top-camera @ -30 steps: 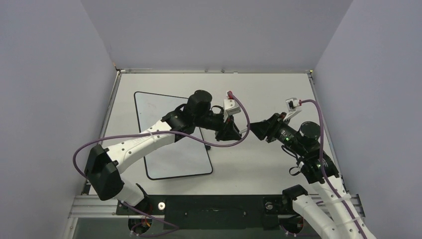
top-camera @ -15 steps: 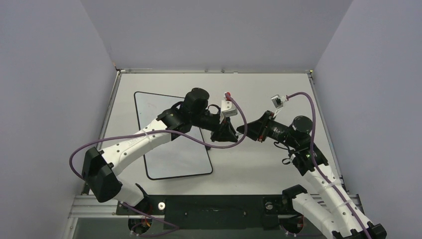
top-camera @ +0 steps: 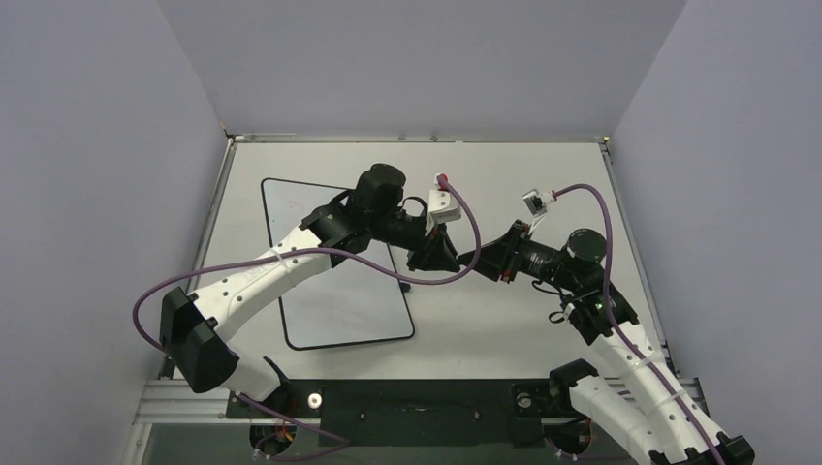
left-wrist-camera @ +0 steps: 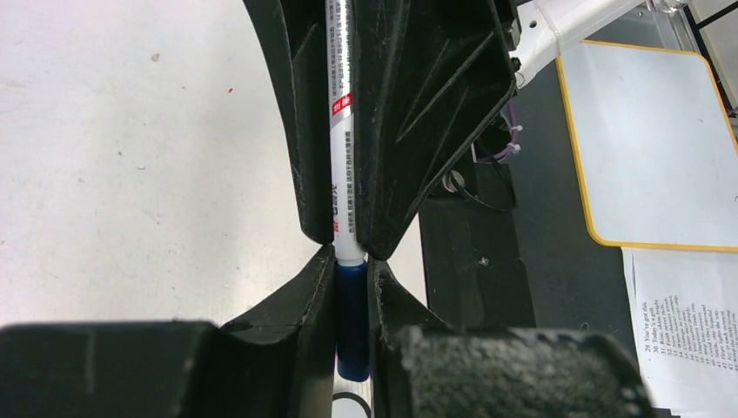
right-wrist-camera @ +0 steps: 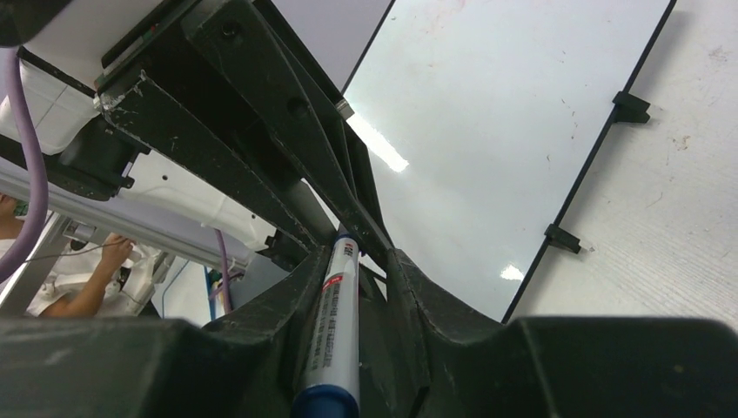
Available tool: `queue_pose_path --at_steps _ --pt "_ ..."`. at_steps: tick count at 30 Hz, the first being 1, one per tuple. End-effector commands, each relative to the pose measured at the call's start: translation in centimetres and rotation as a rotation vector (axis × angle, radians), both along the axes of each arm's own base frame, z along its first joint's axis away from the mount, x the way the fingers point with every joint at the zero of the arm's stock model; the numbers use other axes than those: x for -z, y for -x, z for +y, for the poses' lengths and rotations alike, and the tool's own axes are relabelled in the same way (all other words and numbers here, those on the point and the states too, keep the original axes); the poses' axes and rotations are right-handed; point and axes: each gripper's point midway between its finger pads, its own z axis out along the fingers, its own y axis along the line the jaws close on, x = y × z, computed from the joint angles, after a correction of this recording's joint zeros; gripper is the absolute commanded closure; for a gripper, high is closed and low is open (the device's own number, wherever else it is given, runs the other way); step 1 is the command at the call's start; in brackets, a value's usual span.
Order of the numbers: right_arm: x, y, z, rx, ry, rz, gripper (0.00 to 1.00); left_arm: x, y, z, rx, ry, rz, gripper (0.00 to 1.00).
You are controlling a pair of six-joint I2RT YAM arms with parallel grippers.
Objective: Write a sentence on the whiteboard
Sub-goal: Pass from the left arm to the right
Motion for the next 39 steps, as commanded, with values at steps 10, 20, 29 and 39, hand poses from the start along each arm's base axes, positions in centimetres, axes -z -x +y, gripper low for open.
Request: queue_pose_path --at_steps 10,20,29,39 --pt "-1.9 0.0 0.2 -0.002 -0.034 -0.063 0.83 -2.5 0.5 -0.2 0.053 0.05 -0.064 1.0" --pt "-2.6 -0.4 0.1 0.038 -0.078 -0.068 0.87 -2.2 0.9 -0.3 0.064 0.041 -0.06 1.0" --pt "-3.0 -1.1 -0.4 0.103 -0.088 -0.072 0.85 -2.1 1.1 -0.2 0.065 0.03 -0.059 1.0" --pt "-2.4 -1.7 -0.4 0.115 -0.068 -0.049 0.82 -1.7 1.3 -0.2 0.066 0.021 -0.056 1.0"
